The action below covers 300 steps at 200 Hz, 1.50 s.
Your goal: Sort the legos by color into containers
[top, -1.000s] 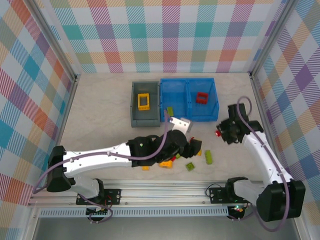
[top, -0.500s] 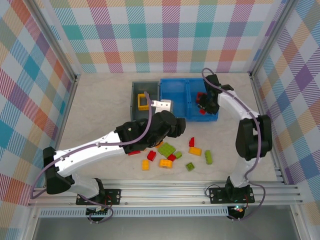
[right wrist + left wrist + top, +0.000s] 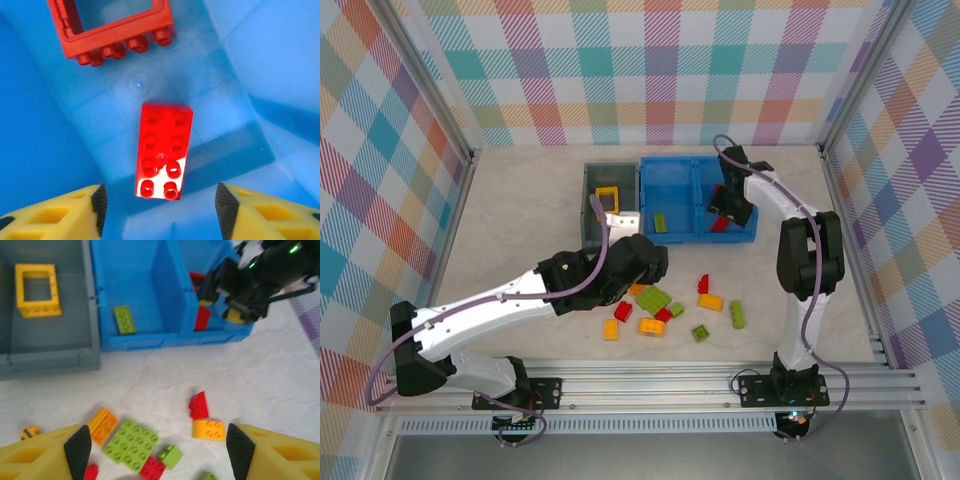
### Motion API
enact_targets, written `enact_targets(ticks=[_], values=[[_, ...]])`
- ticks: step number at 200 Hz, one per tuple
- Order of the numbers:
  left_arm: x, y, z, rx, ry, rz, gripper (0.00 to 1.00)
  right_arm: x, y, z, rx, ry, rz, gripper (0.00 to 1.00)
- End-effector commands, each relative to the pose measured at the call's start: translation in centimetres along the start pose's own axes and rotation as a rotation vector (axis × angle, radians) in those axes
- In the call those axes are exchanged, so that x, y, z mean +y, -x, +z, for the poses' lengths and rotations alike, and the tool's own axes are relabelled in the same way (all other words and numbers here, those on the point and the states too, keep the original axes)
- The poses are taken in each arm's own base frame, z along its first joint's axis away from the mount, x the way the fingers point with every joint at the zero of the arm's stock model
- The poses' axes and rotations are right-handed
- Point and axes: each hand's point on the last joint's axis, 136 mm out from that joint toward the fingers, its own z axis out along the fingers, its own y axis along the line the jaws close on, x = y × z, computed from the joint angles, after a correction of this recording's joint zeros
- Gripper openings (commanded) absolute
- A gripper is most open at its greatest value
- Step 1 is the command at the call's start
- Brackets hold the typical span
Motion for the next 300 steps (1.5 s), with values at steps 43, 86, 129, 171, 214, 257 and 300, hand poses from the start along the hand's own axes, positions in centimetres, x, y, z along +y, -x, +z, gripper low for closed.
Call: enact_targets(ticks=[43,86,129,171,214,257,300], values=[[9.3,-6.2,1.5,0.212,0.226,-0.186,0.69,3.3,-1.0,-12.9,-0.255,0.127,-0.120,0.60],[12.0,-9.3,5.5,0.300,0.276,-0.457,0.61,6.7,-11.6,-19.0,-0.354,0.432,-0.456,0.61],[13.4,-9.9,8.7,0.318,0.396,-0.449,0.57,6.0,-23.0,-20.5,-0.238,0.708,-0.715,0.63],[15.5,-11.3,11.3,0.359,0.475,-0.440,0.56,5.0,-27.5,-20.3,-0.163,0.720,-0.756,0.64],[16.2,-12.4,13.6,0.399,0.506,-0.383,0.59,5.2,-28.5,-20.4,-0.148,0.739,-0.740,0.64],[17.2,-13.0,14.4,0.400,0.535,-0.340,0.59,5.1,-28.6,-20.5,-0.146,0.740,-0.736,0.64],[16.4,-12.3,14.3,0.389,0.493,-0.349,0.56,4.9,-28.9,-20.1,-0.129,0.745,-0.728,0.64]])
